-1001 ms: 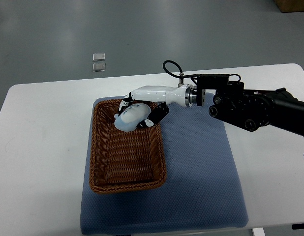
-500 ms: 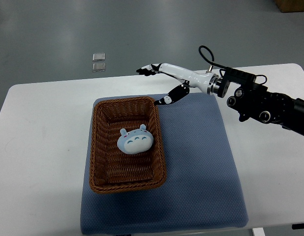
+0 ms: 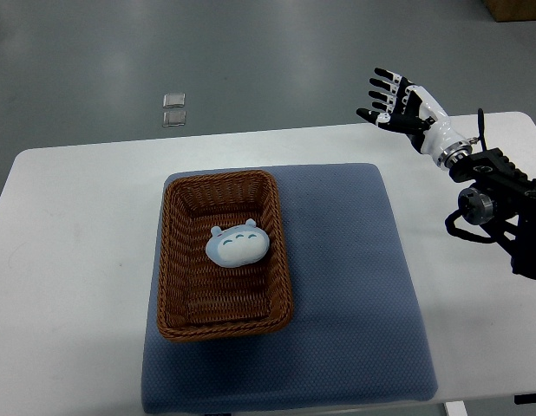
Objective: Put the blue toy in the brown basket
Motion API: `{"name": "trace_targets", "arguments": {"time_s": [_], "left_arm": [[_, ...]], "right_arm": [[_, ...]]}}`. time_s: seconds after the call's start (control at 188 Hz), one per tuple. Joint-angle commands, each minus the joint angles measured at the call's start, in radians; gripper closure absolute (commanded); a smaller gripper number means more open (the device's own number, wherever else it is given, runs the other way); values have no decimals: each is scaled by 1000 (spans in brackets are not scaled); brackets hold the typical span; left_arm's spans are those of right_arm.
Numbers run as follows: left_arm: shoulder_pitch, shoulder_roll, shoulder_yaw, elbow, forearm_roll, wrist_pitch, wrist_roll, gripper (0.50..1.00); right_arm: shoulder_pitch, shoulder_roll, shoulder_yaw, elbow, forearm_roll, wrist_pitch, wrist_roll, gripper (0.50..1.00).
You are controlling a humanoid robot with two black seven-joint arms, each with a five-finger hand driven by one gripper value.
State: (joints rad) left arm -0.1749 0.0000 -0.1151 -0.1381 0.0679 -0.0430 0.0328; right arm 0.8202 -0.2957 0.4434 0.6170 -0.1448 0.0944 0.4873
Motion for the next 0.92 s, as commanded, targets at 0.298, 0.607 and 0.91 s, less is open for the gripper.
{"name": "trace_targets", "arguments": {"time_s": [0.298, 0.607, 0.91], "left_arm": [[-9, 0, -1, -1, 1, 0, 1, 500], [-11, 0, -5, -1, 0, 0, 1, 500], [-11, 0, -6, -1, 0, 0, 1, 500]], "right_arm": [[-75, 15, 77, 10, 194, 42, -42, 634], [-95, 21, 63, 9, 191, 76, -38, 587], [-101, 21, 77, -17, 191, 74, -30, 585]]}}
